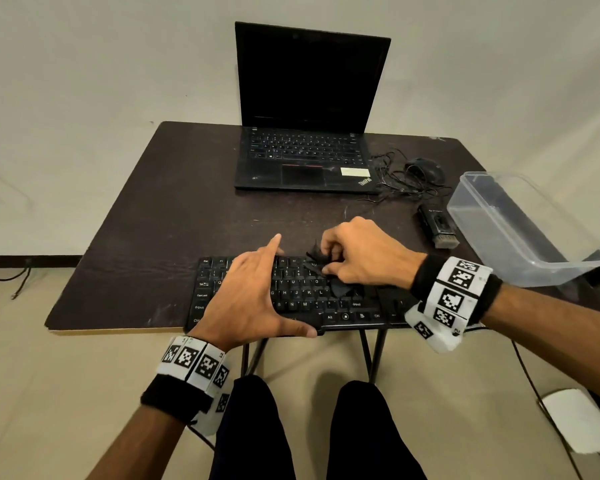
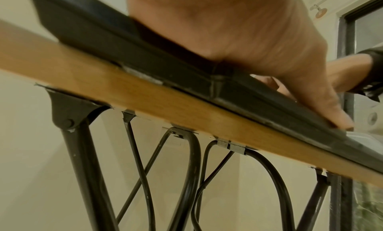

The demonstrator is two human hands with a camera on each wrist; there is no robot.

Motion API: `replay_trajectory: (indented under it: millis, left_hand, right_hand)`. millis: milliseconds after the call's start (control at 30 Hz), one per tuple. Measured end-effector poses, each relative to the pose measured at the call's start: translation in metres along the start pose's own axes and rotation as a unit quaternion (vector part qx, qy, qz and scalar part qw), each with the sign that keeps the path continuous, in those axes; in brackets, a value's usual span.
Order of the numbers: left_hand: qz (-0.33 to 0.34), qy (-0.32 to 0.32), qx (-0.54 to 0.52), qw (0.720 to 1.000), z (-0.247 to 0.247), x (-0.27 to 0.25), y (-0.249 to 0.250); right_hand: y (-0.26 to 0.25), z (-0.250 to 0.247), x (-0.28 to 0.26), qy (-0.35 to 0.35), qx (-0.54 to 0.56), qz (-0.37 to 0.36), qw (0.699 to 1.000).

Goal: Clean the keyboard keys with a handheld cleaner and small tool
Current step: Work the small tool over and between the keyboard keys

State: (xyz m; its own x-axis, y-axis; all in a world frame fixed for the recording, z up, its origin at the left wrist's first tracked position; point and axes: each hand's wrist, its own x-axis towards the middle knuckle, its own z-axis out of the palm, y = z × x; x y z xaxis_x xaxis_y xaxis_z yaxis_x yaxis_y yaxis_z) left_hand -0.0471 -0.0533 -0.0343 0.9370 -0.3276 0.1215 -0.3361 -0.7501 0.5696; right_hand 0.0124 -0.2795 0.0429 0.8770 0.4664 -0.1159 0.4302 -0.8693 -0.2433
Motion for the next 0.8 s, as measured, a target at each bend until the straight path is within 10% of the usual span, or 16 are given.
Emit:
replay_trajectory:
  millis: [500,800]
  left_hand:
    - [-0.017,0.001,-0.038,0.999,-0.005,-0.001,0.005]
    - [-0.032,-0.004,-0.025,0.999,-0.002,-0.002,0.001]
  right_hand:
    - [-0.046,0.01,0.035,-0.056,-0.158,-0.202,0.965]
    - [0.036,-0.006,-0.012,-0.053,-0.149,-0.136,0.978]
